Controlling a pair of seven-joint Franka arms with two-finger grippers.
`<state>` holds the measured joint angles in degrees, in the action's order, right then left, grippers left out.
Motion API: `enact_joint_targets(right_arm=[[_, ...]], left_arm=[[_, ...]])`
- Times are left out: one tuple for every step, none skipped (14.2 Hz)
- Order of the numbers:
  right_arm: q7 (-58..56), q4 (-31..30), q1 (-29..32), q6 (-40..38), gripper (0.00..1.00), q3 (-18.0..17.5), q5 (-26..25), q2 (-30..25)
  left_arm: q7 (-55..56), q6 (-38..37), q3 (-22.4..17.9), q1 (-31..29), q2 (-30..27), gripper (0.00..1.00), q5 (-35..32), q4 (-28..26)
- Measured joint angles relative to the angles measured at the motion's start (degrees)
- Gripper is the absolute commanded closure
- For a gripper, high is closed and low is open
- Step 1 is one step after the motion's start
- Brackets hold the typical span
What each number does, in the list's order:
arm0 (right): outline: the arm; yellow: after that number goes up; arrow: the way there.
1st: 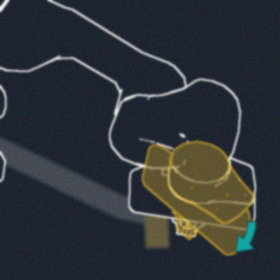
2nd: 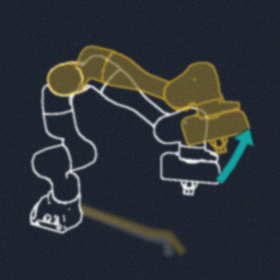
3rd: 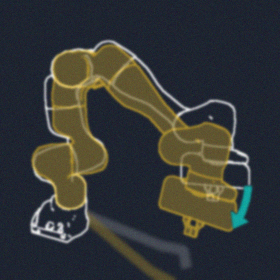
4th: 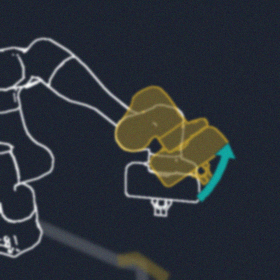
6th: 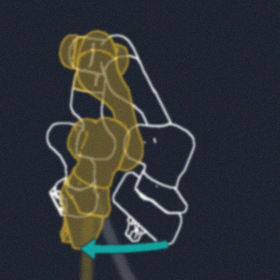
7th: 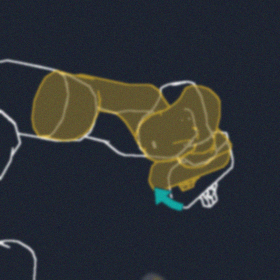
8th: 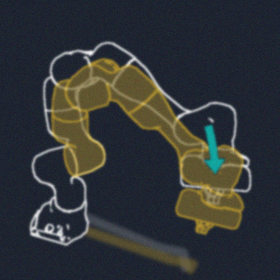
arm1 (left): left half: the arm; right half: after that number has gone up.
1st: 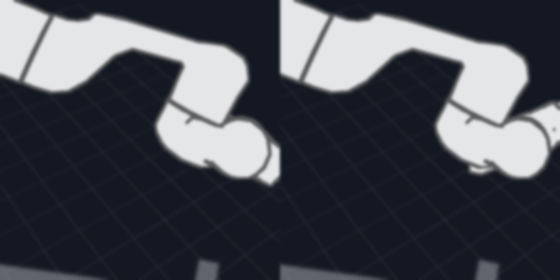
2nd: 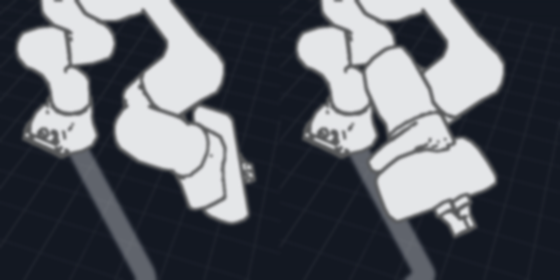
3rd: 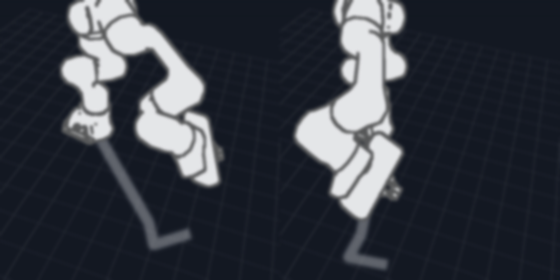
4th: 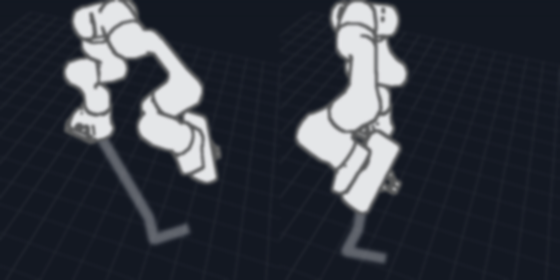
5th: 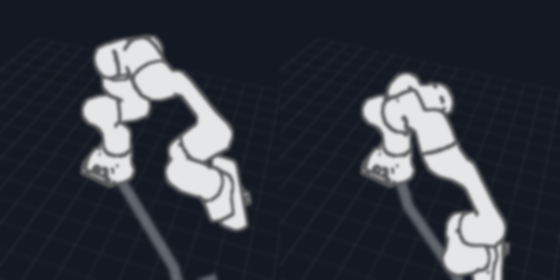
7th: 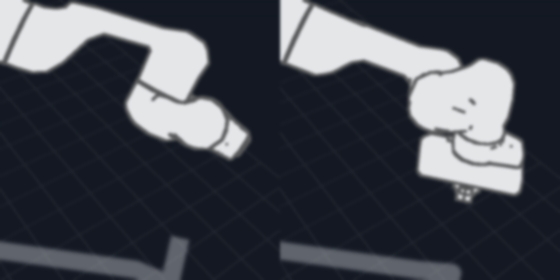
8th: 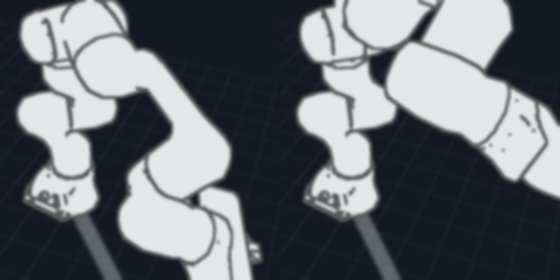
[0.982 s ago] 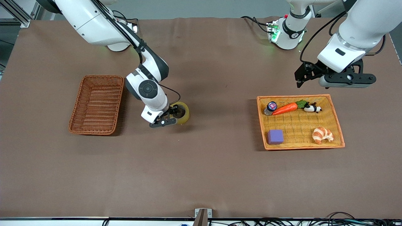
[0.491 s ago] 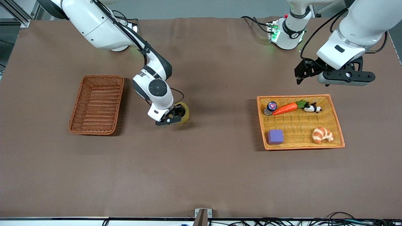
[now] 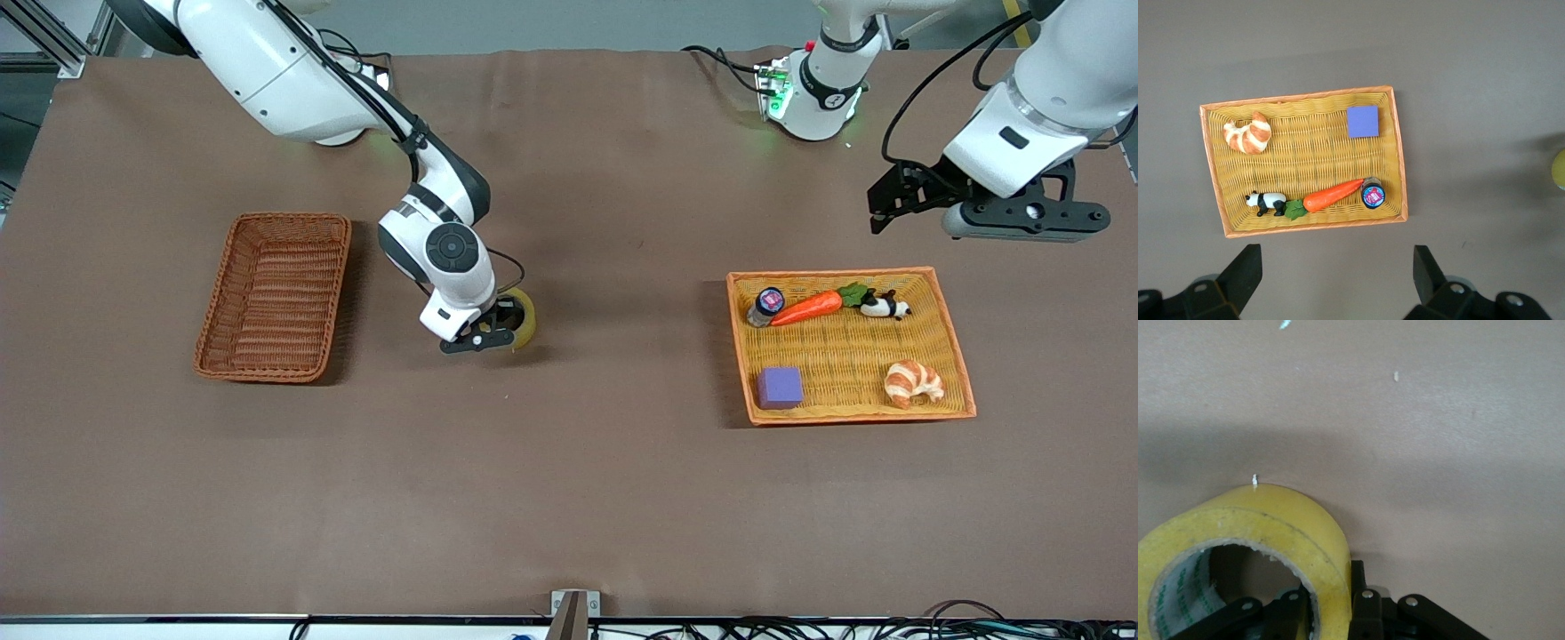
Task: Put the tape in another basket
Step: 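Carry the tape roll with the right gripper over the empty basket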
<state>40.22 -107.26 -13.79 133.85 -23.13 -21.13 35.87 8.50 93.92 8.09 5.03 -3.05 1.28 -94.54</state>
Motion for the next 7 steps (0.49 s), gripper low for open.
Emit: enact_joint_targets(right_arm=[[0.3, 1.0, 0.5, -2.0, 1.0, -0.3, 0.0, -0.1], [0.5, 2.0, 1.8, -4.0, 1.0, -1.0, 0.0, -0.8], [0.6, 2.8, 3.4, -5.6, 1.0, -1.6, 0.3, -2.2], [0.4, 3.3, 5.2, -7.7, 1.0, -2.1, 1.2, -4.3], [-1.4, 3.6, 7.3, -10.4, 1.0, -2.2, 3.1, -7.4], [-4.4, 3.6, 9.3, -13.1, 1.0, -1.9, 5.2, -10.9], [-8.7, 3.3, 11.0, -15.5, 1.0, -0.6, 7.9, -14.7]], left_arm=[[0.0, -0.1, -0.8, 0.4, 0.0, 0.0, 0.0, 0.0], [0.0, -0.4, -1.0, 0.5, 0.0, 0.0, 0.0, 0.0], [0.0, -0.6, -1.1, 0.4, 0.0, 0.0, 0.0, 0.1], [0.0, -0.6, -1.2, 0.4, 0.0, 0.0, 0.0, 0.2], [0.0, -0.7, -1.2, 0.5, 0.0, 0.0, 0.0, 0.3], [0.0, -0.7, -1.1, 0.5, 0.0, 0.0, 0.0, 0.4], [0.0, -0.8, -1.1, 0.5, 0.0, 0.0, 0.0, 0.4]])
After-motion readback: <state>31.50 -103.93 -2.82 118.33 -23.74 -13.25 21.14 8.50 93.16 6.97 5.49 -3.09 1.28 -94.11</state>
